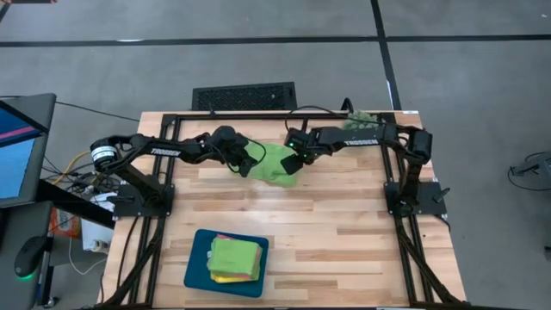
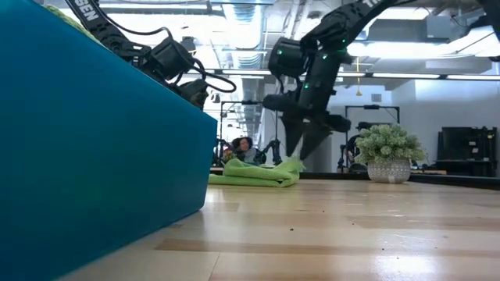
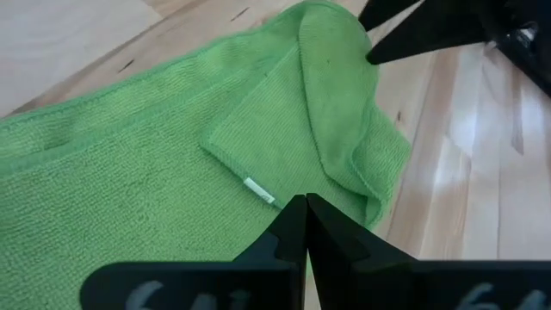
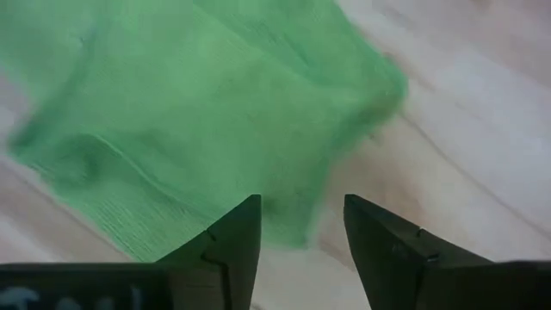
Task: Fold microfiber towels
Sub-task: Fold the green microfiber towel
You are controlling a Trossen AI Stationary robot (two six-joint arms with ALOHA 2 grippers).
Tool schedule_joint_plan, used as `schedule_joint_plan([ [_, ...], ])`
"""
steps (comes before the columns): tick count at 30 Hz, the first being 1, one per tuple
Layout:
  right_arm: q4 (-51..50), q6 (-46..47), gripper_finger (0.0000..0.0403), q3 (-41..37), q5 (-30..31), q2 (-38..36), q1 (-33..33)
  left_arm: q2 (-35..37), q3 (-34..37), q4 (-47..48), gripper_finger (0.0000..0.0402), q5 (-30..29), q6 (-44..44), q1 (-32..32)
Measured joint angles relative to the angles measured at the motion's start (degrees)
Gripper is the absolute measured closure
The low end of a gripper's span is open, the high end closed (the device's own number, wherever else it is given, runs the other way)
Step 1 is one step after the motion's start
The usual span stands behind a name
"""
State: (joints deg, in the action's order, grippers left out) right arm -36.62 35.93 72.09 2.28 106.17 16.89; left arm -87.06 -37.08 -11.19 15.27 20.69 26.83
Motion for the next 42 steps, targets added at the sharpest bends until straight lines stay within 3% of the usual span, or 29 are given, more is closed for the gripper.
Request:
schedule_joint_plan([
  [5, 2.08, 0.13, 0.0240, -0.08, -0.52, -0.07, -0.14, -0.01, 0.00, 0.23, 0.0401, 0.02, -0.01, 0.00],
  [12, 3.79, 0.15, 0.0377, -0.10, -3.11, -0.68, 1.04, -0.03, 0.00, 0.27, 0.0401, 0.00, -1.18, 0.00],
  [14, 5.76, 0.16, 0.0393, -0.10, -3.51, -0.68, 1.05, -0.03, 0.00, 0.27, 0.0401, 0.00, -1.18, 0.00],
  [21, 13.79, 3.37, 0.0352, -0.10, -4.06, -0.68, 3.78, -0.05, 0.00, 0.27, 0.0401, 0.00, -1.63, 0.00],
  [28, 18.50, 3.18, 0.0346, -0.15, -8.81, 0.11, 5.92, -0.05, 0.00, 0.27, 0.0401, 0.00, -1.64, 0.00],
  [33, 22.17, 2.22, 0.0337, -0.10, -8.57, 0.06, 6.52, -0.05, 0.00, 0.32, 0.0401, 0.00, -1.64, 0.00],
  [42, 22.19, 3.08, 0.0234, -0.10, -8.41, 0.04, 8.07, -0.07, -0.02, 1.86, 0.0401, 0.47, -1.58, 0.00],
])
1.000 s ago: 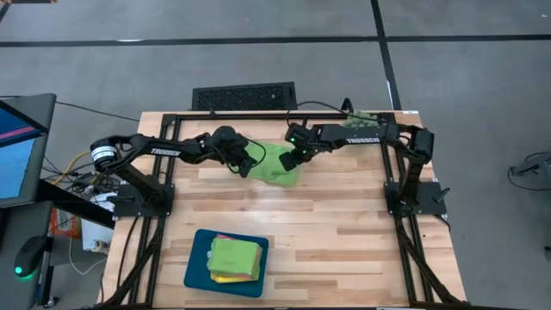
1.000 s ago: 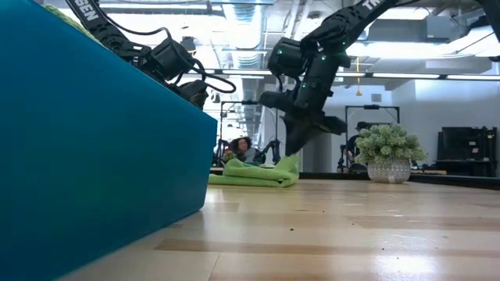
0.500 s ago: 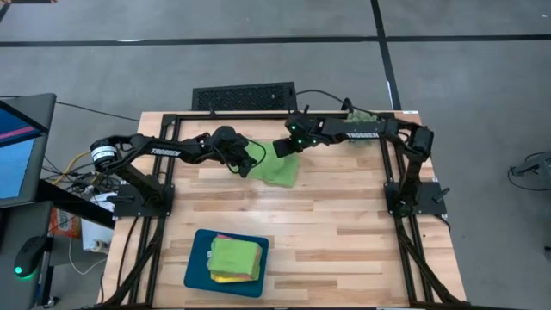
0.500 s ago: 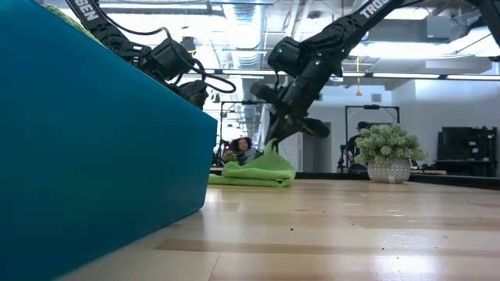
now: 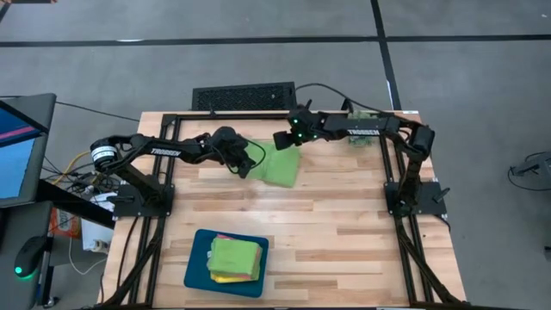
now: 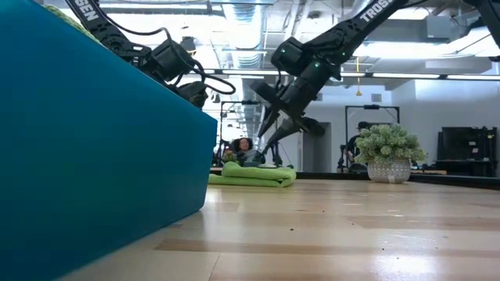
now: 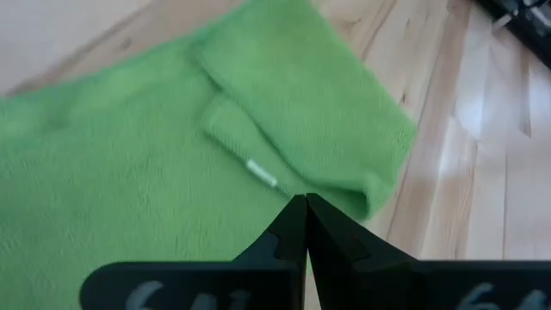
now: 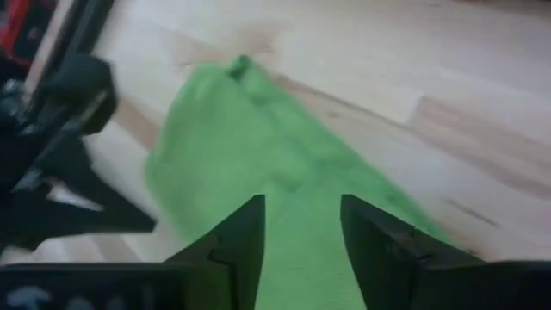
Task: Fold microfiber towels
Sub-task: Fold the green microfiber towel
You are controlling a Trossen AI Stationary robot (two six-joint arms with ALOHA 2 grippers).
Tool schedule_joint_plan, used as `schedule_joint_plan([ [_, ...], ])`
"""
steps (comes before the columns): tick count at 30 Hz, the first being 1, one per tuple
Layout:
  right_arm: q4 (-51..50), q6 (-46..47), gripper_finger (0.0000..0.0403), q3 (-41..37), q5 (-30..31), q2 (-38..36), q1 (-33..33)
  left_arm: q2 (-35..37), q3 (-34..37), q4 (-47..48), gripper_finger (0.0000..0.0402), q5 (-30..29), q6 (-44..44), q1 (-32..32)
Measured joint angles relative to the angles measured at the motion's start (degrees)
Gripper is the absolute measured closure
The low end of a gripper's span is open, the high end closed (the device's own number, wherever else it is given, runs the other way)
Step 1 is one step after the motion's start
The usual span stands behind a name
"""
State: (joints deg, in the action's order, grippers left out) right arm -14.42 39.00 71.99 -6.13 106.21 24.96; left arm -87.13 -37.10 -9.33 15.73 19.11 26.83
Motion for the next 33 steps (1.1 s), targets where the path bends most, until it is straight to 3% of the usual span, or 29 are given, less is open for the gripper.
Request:
schedule_joint_plan([
  [7, 1.19, -3.20, 0.0214, -0.07, -1.00, -0.49, -5.88, 4.64, 0.02, 7.94, 0.0401, -0.56, -0.72, 0.02],
  [12, 2.83, -4.59, 0.0232, -0.13, 6.61, 4.02, -13.47, 15.02, 0.00, 15.07, 0.0401, -7.24, -1.36, 0.16],
  [17, 4.99, -3.66, 0.0253, -0.04, 7.87, 7.14, -15.71, 21.73, -0.02, 22.93, 0.0401, -13.00, -1.46, 0.17],
  [21, 5.49, -3.56, 0.0265, -0.09, 7.61, 9.86, -15.47, 21.81, 1.24, 25.70, 0.0401, -13.67, 0.03, 0.17],
  [27, 6.77, -2.61, 0.0270, -0.01, 6.28, 12.09, -14.58, 21.79, 7.00, 25.33, 0.0399, -13.57, 11.35, 0.17],
  [33, 8.09, -1.68, 0.0264, 0.06, 6.18, 7.11, -13.41, 21.37, 11.47, 21.79, 0.0336, -13.63, 16.94, 0.20],
])
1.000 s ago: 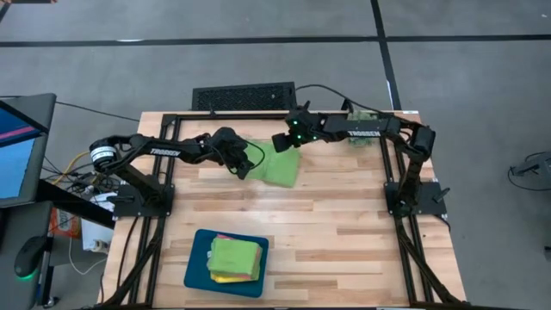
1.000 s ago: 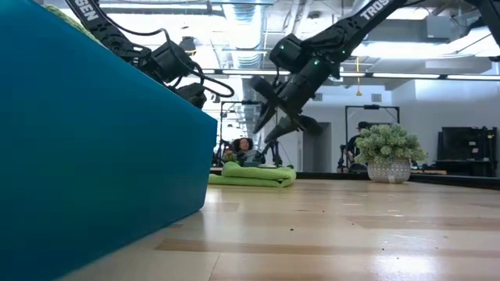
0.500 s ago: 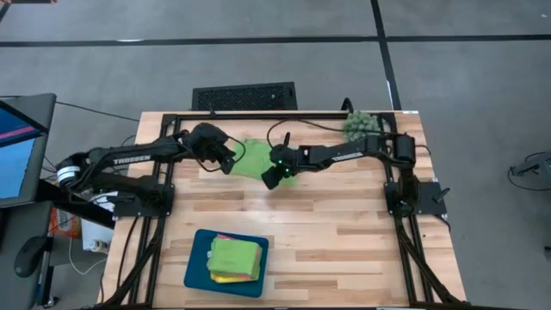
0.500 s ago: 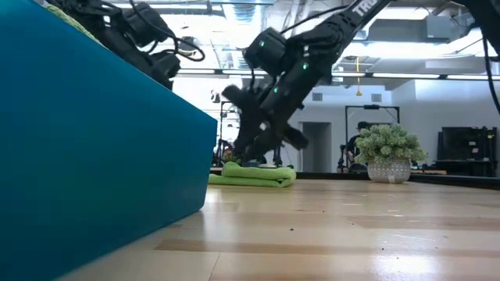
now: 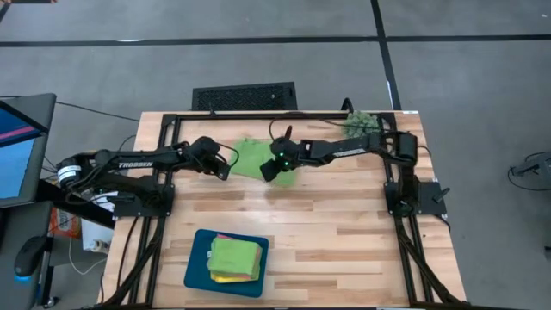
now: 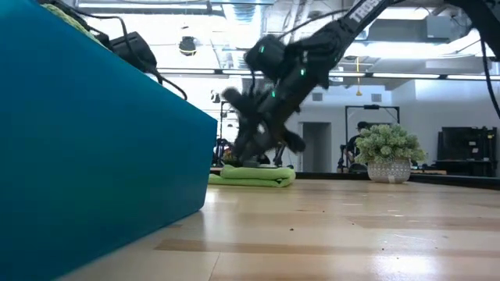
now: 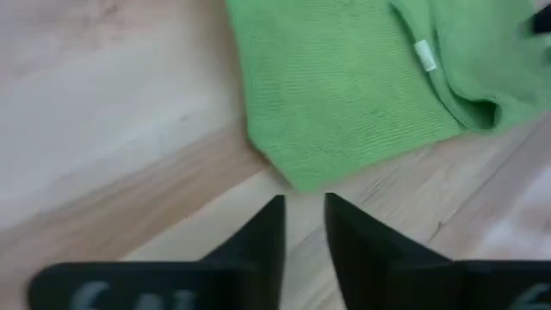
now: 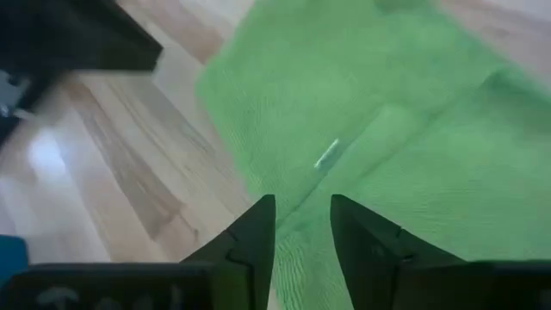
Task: Fold microfiber towels
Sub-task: Fold the green microfiber towel
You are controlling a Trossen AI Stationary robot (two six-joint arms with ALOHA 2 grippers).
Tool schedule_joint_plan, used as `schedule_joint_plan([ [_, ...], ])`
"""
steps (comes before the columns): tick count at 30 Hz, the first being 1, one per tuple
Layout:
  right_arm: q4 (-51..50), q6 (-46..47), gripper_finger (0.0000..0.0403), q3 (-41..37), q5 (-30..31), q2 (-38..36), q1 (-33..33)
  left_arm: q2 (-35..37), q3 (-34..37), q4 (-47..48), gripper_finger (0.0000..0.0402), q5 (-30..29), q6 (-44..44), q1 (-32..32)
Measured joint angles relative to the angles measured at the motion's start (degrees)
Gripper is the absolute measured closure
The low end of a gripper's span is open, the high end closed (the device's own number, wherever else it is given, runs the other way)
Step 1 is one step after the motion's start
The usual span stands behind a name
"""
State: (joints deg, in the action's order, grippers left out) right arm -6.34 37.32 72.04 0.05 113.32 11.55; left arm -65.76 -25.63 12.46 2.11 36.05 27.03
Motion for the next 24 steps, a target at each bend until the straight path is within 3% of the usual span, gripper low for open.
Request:
schedule_joint_plan([
  [7, -0.80, 0.15, 0.0266, -0.12, 0.38, -5.17, 0.22, -3.65, 2.19, -8.19, 0.0214, -2.94, 7.53, 0.43],
  [13, -0.95, 0.15, 0.0266, -0.12, 0.38, -5.81, 0.22, -12.52, 2.12, -15.08, 0.0153, -1.21, 12.13, 0.50],
  [19, -2.82, 0.99, 0.0266, -0.12, 0.40, -5.86, -0.60, -17.50, 1.90, -23.17, 0.0149, 0.54, 16.21, 0.59],
  [24, -8.93, 1.85, 0.0279, -0.10, 3.69, -4.65, -2.49, -17.61, 1.99, -22.91, 0.0211, 0.30, 16.88, 0.61],
])
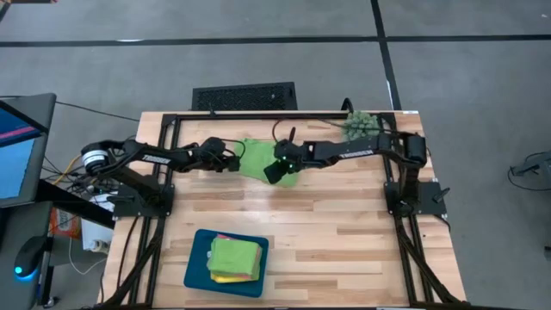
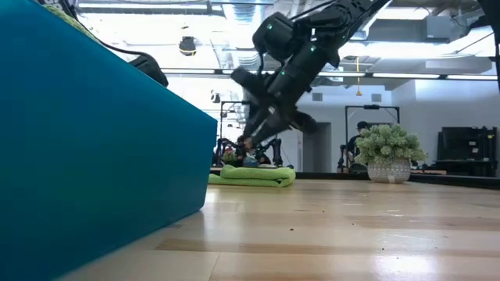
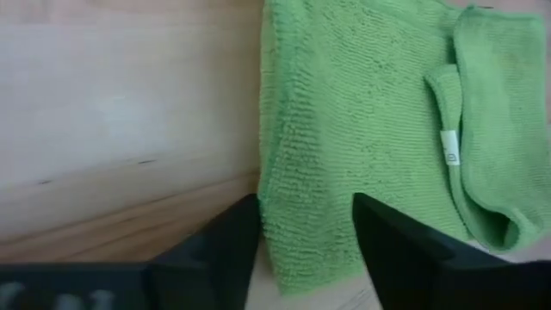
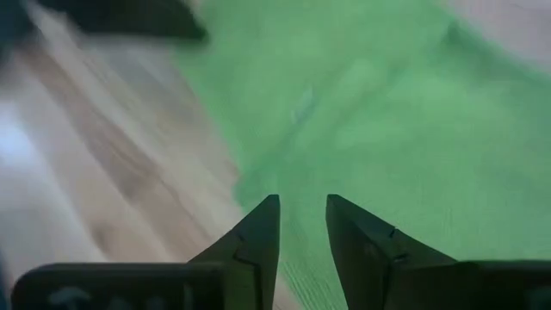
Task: Fold microfiber towels
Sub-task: Fold the green microfiber towel
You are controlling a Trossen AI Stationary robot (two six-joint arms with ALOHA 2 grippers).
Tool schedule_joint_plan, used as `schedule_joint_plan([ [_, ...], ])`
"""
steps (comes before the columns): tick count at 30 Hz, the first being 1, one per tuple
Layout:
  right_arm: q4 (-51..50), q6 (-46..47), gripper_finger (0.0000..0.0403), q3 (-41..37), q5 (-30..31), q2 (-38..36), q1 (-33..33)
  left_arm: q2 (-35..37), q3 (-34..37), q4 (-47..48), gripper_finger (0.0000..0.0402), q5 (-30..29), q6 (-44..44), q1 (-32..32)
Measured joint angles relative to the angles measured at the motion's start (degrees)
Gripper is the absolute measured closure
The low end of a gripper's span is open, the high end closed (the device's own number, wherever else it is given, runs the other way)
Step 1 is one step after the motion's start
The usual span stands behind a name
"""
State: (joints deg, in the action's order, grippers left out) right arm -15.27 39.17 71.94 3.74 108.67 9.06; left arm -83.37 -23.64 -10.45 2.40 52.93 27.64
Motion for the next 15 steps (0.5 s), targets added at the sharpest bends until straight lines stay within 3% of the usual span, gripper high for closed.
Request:
schedule_joint_plan([
  [8, 2.67, -0.21, 0.0284, -0.04, 0.69, 3.94, -3.13, -0.37, 0.22, -3.30, 0.0332, 2.21, 0.17, -0.22],
  [15, 2.46, -1.54, 0.0285, -0.12, 1.55, 6.57, -2.82, -0.28, 0.22, -4.65, 0.0395, 1.86, 0.31, -0.16],
])
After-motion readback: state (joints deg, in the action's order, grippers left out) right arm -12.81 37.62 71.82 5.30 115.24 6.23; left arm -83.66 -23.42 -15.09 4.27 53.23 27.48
